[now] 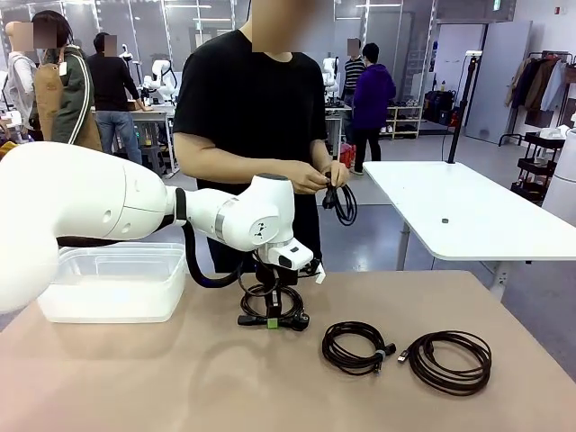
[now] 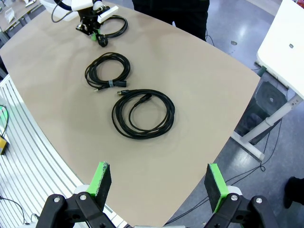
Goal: Organize and store the cables.
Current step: Place the Power Cable into the Organizing box.
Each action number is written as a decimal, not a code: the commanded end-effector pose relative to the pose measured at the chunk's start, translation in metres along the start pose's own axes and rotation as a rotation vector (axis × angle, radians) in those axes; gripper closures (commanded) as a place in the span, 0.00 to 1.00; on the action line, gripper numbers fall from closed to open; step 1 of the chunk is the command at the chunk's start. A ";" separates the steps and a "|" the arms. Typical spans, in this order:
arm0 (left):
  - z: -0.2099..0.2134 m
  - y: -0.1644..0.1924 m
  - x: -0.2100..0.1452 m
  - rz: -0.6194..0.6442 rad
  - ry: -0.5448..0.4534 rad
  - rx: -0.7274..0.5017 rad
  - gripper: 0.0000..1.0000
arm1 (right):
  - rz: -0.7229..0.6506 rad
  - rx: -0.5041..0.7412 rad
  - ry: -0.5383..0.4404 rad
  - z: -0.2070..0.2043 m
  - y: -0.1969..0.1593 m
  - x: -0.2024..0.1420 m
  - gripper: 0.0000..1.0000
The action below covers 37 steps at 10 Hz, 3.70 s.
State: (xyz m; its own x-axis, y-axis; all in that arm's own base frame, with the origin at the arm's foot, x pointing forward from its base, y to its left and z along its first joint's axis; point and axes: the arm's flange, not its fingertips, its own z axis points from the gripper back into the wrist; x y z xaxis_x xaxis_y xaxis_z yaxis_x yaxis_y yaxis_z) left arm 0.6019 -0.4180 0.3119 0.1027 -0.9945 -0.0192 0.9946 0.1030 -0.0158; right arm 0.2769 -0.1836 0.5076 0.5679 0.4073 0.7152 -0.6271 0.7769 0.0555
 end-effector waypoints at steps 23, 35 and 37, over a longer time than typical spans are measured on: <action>0.138 0.059 -0.354 -0.111 -0.019 0.110 0.87 | 0.014 0.005 -0.006 0.001 -0.001 -0.002 0.00; 0.134 0.057 -0.349 -0.078 -0.025 0.115 0.00 | 0.014 0.005 -0.006 0.001 -0.001 -0.002 0.00; 0.134 0.057 -0.349 -0.078 -0.025 0.115 0.00 | 0.014 0.005 -0.006 0.001 -0.001 -0.002 0.00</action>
State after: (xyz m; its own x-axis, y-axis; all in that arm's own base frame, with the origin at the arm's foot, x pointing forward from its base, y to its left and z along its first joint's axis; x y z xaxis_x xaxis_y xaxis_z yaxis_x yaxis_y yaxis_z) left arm 0.6249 -0.0684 0.4520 0.0311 -0.9995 0.0018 0.9948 0.0311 0.0969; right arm 0.2772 -0.1838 0.5071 0.5700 0.4050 0.7149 -0.6254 0.7782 0.0579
